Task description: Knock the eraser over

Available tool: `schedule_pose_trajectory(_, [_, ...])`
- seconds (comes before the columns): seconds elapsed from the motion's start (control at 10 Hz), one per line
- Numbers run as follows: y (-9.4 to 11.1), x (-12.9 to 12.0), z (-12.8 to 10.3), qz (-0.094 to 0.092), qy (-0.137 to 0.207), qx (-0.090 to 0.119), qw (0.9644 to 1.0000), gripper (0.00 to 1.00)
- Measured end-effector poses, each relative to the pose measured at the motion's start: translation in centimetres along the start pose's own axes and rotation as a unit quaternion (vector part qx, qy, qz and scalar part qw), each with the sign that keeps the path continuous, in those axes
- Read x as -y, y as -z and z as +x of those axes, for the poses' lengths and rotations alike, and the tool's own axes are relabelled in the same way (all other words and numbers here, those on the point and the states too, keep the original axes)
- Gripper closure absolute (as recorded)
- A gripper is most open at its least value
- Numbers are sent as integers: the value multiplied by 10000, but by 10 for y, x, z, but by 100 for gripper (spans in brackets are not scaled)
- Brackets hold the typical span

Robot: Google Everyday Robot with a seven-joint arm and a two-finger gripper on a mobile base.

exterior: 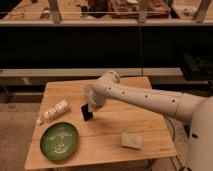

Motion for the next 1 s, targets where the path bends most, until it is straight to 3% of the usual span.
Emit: schedule_pose_trajectory(1.0, [-2,2,0,30,-36,-7,10000,82])
